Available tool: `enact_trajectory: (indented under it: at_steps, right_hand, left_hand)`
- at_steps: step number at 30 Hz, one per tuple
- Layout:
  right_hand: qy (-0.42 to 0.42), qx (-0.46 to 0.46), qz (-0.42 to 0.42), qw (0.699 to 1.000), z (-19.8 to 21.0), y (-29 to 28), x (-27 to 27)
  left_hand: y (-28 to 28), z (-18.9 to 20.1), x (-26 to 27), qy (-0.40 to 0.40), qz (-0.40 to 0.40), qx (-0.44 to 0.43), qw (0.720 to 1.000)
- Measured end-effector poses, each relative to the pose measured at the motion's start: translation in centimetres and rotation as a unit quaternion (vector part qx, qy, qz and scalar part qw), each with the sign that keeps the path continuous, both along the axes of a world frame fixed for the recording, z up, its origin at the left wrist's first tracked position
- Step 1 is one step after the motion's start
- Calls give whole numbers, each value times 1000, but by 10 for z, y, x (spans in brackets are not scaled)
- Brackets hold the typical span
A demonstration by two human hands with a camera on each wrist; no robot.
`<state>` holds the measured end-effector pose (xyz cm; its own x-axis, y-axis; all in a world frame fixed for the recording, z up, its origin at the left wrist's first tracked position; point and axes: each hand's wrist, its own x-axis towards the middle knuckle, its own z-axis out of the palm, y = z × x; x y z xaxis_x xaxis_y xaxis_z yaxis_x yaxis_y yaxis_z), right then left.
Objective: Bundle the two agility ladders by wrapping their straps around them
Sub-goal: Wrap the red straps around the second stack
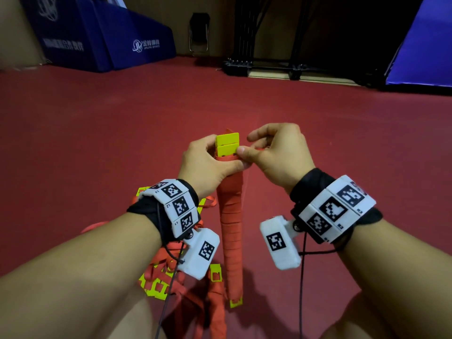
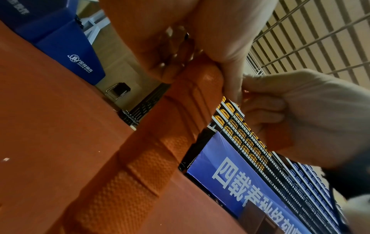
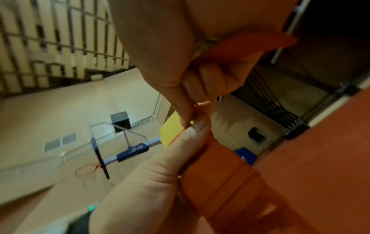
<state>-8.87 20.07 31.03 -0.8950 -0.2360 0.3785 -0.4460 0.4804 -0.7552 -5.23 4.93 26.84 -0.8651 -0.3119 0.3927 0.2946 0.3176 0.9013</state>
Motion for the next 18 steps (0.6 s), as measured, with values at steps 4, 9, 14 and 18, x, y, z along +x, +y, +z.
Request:
enact_trajectory:
  at_steps: [4, 9, 14, 18]
  right_hand:
    - [-39, -55, 8, 998, -4, -2, -2]
    - [-57, -69, 25, 996, -7, -4, 1]
    - [-66, -89, 24, 994, -8, -2, -5]
    - [-82, -100, 33, 991, -8, 3, -10]
  left_hand:
    - [0, 0, 1, -6, -1, -42, 999]
    - [10, 1, 4, -24, -82, 26, 996]
    - [9, 5, 5, -35, -118, 36, 992]
    - [6, 5, 6, -58, -163, 47, 984]
